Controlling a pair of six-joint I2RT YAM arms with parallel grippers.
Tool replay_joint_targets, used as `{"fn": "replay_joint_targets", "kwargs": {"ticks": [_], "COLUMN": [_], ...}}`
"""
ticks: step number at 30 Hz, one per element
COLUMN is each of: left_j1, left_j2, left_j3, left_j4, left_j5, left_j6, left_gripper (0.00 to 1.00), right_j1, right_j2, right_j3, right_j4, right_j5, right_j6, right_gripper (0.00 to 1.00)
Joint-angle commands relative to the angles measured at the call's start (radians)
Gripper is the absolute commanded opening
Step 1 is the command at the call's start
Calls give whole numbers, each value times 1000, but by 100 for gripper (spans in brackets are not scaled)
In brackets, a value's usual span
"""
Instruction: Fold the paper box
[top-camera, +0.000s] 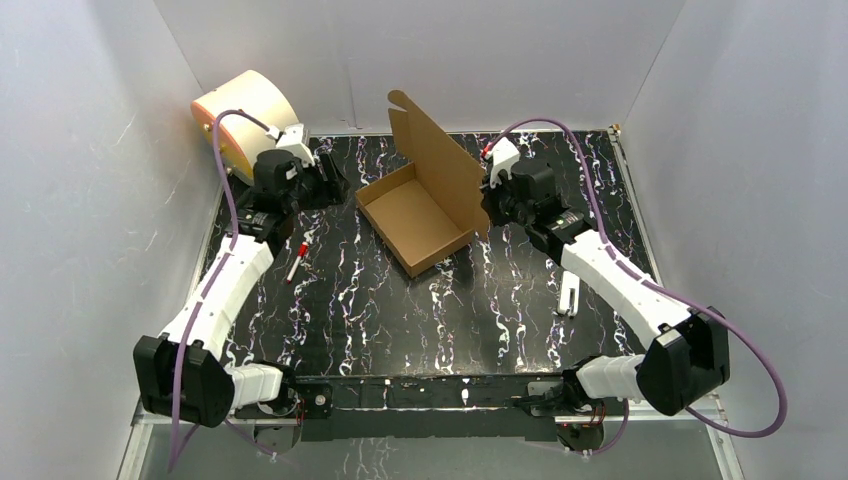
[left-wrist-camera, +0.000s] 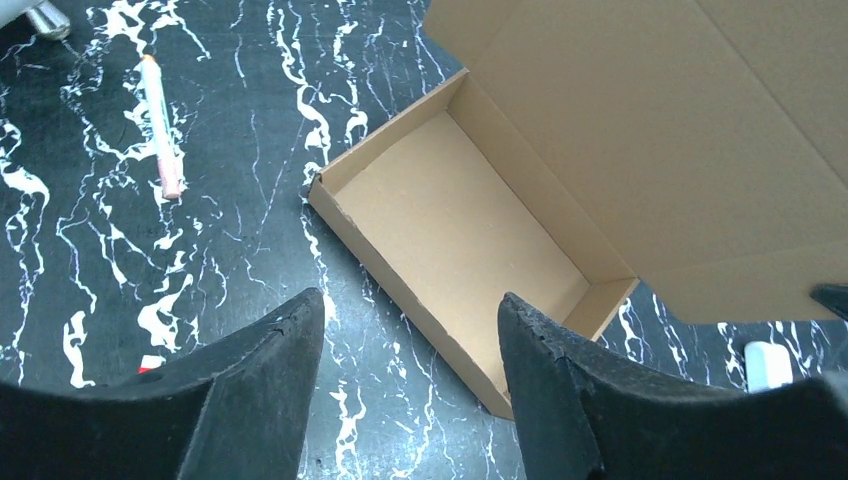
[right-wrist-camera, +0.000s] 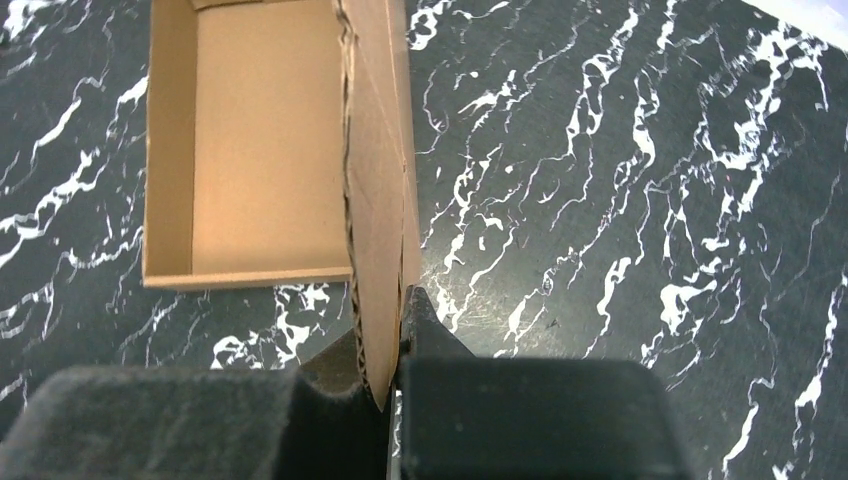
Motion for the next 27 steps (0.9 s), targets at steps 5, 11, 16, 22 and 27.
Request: {"fn": "replay_joint_targets", "kwargs": {"ticks": [5,11,16,22,27], "left_j1": [117,141,157,165,165], "left_j2": [43,14,9,-17,-29], "left_j3": [115,41,34,3,-46], "left_j4": [-86,-19,-35,-61,-40], "left_j5": [237,297,307,261,321], "left_j6": [127,143,193,243,287], "left_gripper": [67,71,74,76,77], "right_j1": [-140,-260,-286,-293,-294], "right_j2": [-65,-9,53,105,131], "right_j3": [68,175,254,281,273], "right_j4": [-35,-155,-261,-326,-341], "right_j5": [-509,-859,-967,-933,-932], "right_j6": [-251,-373,-472,-569,-613], "right_gripper": [3,2,3,3,4]}}
